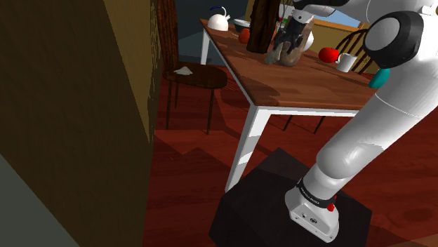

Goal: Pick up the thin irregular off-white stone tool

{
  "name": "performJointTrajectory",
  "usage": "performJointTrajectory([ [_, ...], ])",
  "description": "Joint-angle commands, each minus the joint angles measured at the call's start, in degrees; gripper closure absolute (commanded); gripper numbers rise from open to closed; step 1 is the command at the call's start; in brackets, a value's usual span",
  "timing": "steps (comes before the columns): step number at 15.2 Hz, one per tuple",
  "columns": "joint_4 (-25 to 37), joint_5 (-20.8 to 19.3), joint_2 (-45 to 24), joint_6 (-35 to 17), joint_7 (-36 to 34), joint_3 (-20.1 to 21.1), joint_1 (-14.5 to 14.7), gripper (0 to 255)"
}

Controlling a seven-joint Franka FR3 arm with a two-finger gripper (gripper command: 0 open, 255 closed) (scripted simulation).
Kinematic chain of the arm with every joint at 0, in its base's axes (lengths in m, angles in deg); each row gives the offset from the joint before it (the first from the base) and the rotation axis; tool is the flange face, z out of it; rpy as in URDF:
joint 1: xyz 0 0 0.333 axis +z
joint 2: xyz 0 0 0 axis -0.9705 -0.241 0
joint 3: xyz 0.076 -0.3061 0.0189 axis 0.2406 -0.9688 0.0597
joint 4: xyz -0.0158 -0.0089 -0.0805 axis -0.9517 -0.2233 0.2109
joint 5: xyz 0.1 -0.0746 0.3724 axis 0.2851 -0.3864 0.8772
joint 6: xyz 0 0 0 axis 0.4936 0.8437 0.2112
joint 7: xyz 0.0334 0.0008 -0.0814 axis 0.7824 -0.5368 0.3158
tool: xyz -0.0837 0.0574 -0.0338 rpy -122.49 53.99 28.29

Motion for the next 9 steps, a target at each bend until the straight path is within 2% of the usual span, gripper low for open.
performJointTrajectory([
  [1,-1.92,-0.12,0.31,-1.67,-0.06,0.07,0.05,0],
  [4,-3.34,-0.18,0.5,-2.92,-0.03,0.09,0.06,0],
  [5,-3.17,-0.15,0.38,-2.86,-0.04,0.1,0.08,255],
  [9,-3.74,-0.37,0.75,-3.11,-0.33,0.25,0.19,255],
])
